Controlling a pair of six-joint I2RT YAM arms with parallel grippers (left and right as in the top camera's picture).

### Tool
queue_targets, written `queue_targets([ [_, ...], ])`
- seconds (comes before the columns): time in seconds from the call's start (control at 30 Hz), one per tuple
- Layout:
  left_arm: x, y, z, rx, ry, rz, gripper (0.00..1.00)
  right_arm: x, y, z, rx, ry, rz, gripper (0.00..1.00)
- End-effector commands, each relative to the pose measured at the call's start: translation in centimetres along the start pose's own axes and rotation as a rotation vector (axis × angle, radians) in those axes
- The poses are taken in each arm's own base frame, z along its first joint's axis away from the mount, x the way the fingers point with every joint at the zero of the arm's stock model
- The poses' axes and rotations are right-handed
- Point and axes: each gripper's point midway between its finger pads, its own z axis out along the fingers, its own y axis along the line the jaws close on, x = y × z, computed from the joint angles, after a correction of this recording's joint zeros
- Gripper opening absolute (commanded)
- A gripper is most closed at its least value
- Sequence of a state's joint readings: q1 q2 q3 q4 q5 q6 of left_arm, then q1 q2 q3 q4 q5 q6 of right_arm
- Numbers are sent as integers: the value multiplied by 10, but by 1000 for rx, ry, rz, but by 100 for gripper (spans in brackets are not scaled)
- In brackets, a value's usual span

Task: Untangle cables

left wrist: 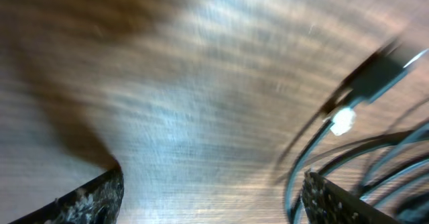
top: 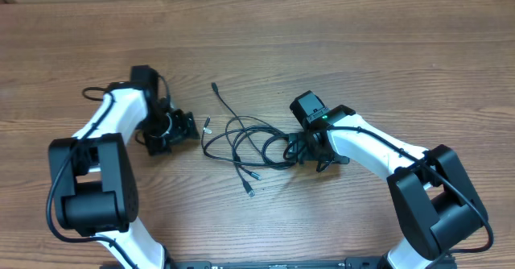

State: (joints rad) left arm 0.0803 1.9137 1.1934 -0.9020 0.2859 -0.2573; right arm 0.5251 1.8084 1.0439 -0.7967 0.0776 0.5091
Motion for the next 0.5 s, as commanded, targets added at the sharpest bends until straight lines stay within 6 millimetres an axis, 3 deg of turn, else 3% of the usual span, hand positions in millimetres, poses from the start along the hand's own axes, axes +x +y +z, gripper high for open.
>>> queue_targets([
  [0.0, -1, -5, 11, 77, 21, 41, 86, 5, -14, 8, 57, 5, 13, 100],
  [0.2, 5, -2, 17, 30, 31, 58, 86, -4, -6, 1, 29, -13, 14, 100],
  [0.33, 16, -6, 30, 18, 47, 91, 84, -17, 19, -28, -61, 5, -57, 92],
  [0.47, 20, -6, 40, -8, 37, 120, 85, -22, 46, -58, -189, 37, -165, 94],
])
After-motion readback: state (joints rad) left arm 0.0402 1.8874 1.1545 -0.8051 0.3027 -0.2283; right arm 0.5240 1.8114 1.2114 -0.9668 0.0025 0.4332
